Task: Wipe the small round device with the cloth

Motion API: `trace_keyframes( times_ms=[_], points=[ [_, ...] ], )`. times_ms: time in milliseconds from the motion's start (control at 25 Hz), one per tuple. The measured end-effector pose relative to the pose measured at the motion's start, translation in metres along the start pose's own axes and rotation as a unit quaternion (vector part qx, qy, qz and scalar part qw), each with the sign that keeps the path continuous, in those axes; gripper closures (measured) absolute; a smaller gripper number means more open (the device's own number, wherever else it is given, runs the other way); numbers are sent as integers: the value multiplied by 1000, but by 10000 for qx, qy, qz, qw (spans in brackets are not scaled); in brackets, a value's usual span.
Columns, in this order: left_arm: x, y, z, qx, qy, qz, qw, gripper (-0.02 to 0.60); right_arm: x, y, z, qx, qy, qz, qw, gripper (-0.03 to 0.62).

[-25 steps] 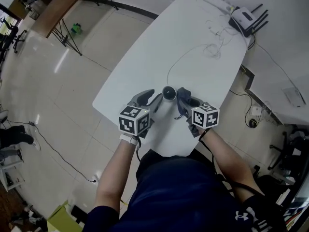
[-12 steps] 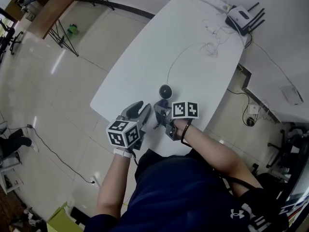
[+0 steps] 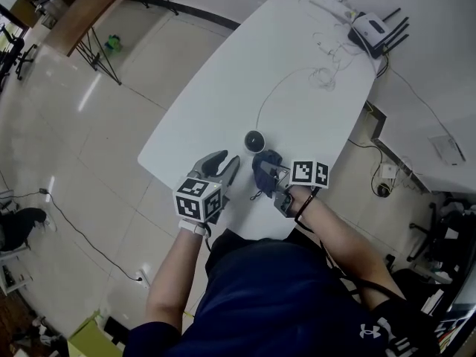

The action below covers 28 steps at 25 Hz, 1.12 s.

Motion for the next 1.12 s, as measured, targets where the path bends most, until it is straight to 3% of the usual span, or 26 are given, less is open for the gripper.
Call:
trace_keyframes(
  times_ms=[80,200,280,440,560,640,720,760,840,1000,1040,1080,1120],
  points=[
    [-15,-7,-2,-612,31,38,9981,428,14,-6,-25,170,-324,112,9993,493],
    [-41,-15,-7,-1617,-52,10,9868,310,26,-8,-65,545,-695,271,9957,491],
    [-53,-23,-6,-1978,50,144,9801,288,28,-4,-84,805,-805,359,9928,491],
    [-63,-28,-4,-1976,208,237,9798,347,15,14,-104,1367,-718,238,9877,493],
    [-54,-21,-8,-1586,65,125,9872,359,6,49,-118,1819,-850,-239,9793,493],
    [-41,-14,-9,-1250,-87,63,9921,359,3,79,-124,2446,-912,-382,9646,491],
    [-23,-5,-11,-887,-300,-59,9956,367,-3,107,-118,3492,-743,-306,9336,493],
    [-12,0,-13,-687,-423,-148,9966,373,-7,119,-109,4089,-588,-236,9104,491],
    [12,15,-17,-339,-689,-414,9962,384,-18,142,-83,5229,-286,-79,8519,493],
    [60,54,-19,26,-1060,-1177,9874,408,-39,162,-21,6944,216,435,7179,493],
    [68,62,-18,116,-1101,-1315,9851,413,-45,157,-7,7173,345,540,6939,493],
    [74,67,-16,205,-1123,-1402,9835,416,-50,150,7,7308,473,601,6783,493],
    [79,70,-14,277,-1130,-1445,9826,417,-56,140,19,7359,608,620,6715,493]
  ],
)
Point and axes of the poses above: the fingertips, and each gripper's own axes: x backward along the fingers, y to its left, z out of its underside, the point moved 2 cm from there along x, backward along the fingers, and after that the axes turned 6 degrees about -z, right-handed, at the moved point
